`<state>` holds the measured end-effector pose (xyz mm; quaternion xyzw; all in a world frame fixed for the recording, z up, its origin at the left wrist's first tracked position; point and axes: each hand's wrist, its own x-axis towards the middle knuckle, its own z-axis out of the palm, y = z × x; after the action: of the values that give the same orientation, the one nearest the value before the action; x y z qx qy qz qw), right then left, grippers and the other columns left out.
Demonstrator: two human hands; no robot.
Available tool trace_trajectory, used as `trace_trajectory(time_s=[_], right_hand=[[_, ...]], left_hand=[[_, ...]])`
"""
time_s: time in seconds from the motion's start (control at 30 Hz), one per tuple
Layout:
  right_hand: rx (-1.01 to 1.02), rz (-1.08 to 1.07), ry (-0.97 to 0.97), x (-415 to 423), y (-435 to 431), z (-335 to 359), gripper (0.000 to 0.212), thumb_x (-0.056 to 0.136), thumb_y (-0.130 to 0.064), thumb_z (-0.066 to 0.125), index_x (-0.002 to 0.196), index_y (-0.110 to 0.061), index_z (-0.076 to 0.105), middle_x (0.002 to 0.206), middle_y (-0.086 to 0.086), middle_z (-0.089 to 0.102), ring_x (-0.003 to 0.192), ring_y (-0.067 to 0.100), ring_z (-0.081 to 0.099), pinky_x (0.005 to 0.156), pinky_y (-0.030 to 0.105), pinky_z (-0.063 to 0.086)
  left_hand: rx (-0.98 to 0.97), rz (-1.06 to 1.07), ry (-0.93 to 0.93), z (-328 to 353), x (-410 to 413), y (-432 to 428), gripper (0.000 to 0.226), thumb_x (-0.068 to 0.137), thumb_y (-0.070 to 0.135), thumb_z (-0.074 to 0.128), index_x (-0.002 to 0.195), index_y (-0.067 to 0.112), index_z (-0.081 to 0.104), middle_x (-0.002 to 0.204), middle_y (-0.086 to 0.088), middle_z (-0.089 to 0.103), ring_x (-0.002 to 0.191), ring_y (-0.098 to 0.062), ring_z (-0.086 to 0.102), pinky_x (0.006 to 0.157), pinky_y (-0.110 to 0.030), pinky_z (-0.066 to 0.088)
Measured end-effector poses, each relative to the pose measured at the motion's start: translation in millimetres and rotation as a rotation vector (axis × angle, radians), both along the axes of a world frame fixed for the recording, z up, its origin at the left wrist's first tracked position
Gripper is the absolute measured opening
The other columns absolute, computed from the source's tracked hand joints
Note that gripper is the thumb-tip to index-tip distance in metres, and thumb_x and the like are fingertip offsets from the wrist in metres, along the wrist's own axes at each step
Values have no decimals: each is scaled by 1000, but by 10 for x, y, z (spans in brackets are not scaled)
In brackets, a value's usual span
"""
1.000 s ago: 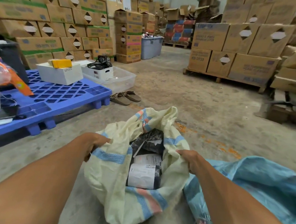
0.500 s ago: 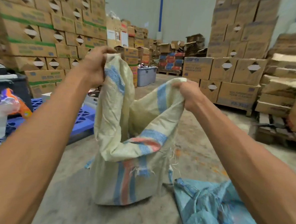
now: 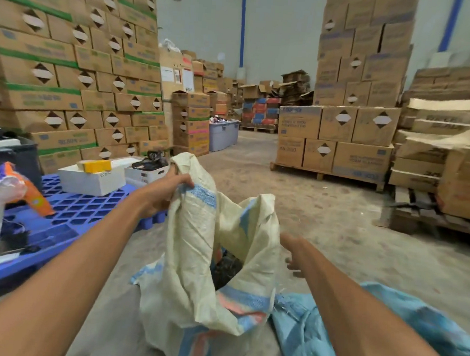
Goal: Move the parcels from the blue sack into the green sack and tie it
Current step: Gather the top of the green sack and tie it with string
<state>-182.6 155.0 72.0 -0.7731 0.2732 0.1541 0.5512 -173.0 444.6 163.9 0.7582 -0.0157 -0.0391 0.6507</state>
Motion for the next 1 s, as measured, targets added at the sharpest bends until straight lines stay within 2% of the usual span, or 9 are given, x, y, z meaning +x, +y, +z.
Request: trace_trajectory(time_s=[0.07,0.13,0.3,0.43,0.53,0.63,0.8,0.9,1.0], right_hand=[[51,177,79,-92,-17,-255,89,84,-63,64,150,-9,37,144,14,45,129,36,49,107,43,41],[282,171,113,-27,-73,-592,113,56,-69,74,148,-12,43,138,18,54,120,39,58,107,51,44],[516,360,66,166,-63,-799,73,78,-56,74,131,-7,65,137,14,61,126,31,57,98,45,53],[240,330,-16,251,29,-350,45,72,-23,79,111,-4,68,101,15,74,97,29,70,89,44,59],[157,118,-122,415,18,246,13,87,-14,61,98,-7,65,87,12,70,83,28,68,83,40,60],[237,56,-292,360,129,1298,12,99,-13,52,98,-4,60,91,12,66,90,26,65,96,39,56],[222,224,-636,-83,483,3029,16,101,-16,51,106,-1,55,104,9,63,95,22,63,93,34,53],[29,272,-690,-168,689,3419,26,99,-15,54,120,0,51,117,14,61,111,28,62,101,41,52],[18,306,-649,-176,801,3419,22,93,-16,58,112,-6,54,103,9,57,91,21,57,92,28,51]], left_hand=[[83,-67,77,-82,40,23,72,79,29,66,143,39,32,126,0,52,104,-29,59,76,-40,50],[137,-130,202,-182,74,44,80,68,38,72,140,29,39,112,-8,49,96,-28,50,76,-42,45],[169,-191,300,-441,159,-51,83,80,15,70,147,34,24,119,-6,59,105,-31,59,88,-49,51],[188,-111,304,-477,166,-84,94,90,10,67,156,36,5,142,-5,48,108,-30,64,88,-48,57],[224,10,226,-309,123,-68,74,92,8,66,153,19,26,138,-15,54,100,-33,66,76,-47,59],[90,108,163,242,166,-36,34,94,7,59,127,-1,52,111,-26,67,90,-36,68,84,-53,56],[42,165,-90,1778,-3,-122,21,86,10,62,106,4,64,94,-14,68,82,-31,68,80,-43,59],[51,196,-202,2462,-302,-249,12,86,10,64,95,5,59,86,-7,62,74,-22,61,73,-35,57],[96,115,-220,2629,-530,-259,23,78,13,64,99,7,57,87,-6,61,74,-20,57,78,-33,54]])
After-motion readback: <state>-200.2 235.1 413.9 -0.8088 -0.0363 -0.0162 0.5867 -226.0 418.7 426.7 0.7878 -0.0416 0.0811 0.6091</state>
